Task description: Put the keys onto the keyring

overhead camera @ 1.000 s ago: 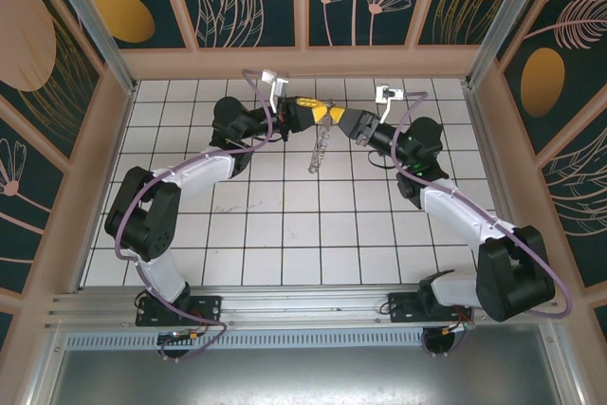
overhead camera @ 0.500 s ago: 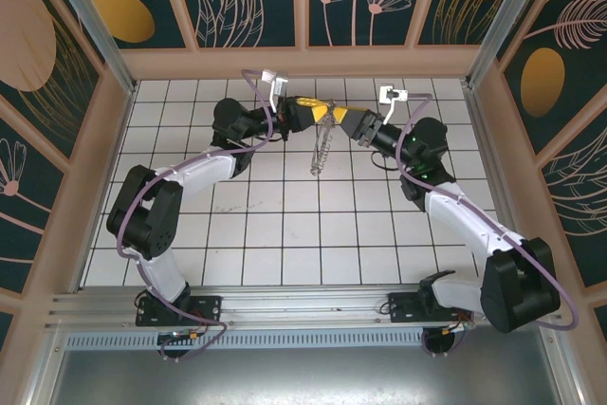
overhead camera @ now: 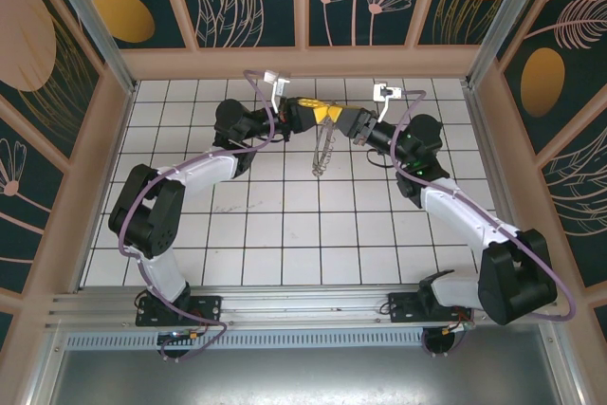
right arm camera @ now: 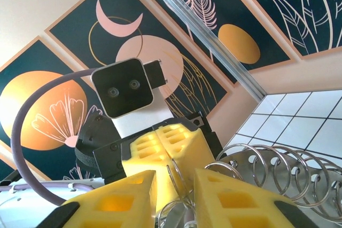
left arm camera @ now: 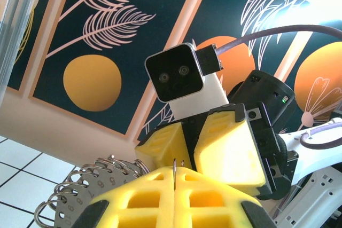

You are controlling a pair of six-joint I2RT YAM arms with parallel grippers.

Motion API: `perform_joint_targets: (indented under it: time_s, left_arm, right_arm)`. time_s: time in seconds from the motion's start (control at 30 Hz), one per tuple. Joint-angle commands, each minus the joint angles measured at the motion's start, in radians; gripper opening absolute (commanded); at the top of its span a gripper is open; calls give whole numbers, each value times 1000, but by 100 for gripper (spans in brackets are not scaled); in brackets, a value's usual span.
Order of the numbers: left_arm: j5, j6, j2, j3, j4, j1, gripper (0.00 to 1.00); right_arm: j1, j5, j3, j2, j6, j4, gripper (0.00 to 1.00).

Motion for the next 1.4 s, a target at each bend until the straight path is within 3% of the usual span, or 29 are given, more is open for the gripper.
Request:
perform_joint_targets:
  time_s: [0.0, 0.43, 0.57, 0.63, 0.7, 0.93, 1.13, 1.37]
  left_arm:
    - [6, -23, 13, 44, 74, -6, 0]
    - [-17, -162, 61, 58, 186, -13, 0]
    - [-45, -177, 61, 47, 191, -17, 0]
    - [-62, -186, 61, 42, 196, -21, 0]
    - [-87, -201, 62, 35, 205, -25, 0]
    - [-194, -312, 84, 8, 311, -37, 0]
    - [-225, -318, 77, -13, 309, -43, 0]
    - [-265, -292, 68, -40, 282, -47, 0]
  right_arm:
    - [12, -23, 35, 11, -9, 66, 22]
    - [2, -9, 13, 62, 64, 178, 0]
    - [1, -12, 28, 98, 121, 257, 2]
    - [3, -7, 37, 119, 151, 291, 12]
    - [5, 3, 42, 136, 174, 316, 15]
    - [23, 49, 39, 189, 252, 410, 8]
    - [40, 80, 45, 204, 256, 411, 4]
    - [52, 106, 73, 231, 261, 401, 11]
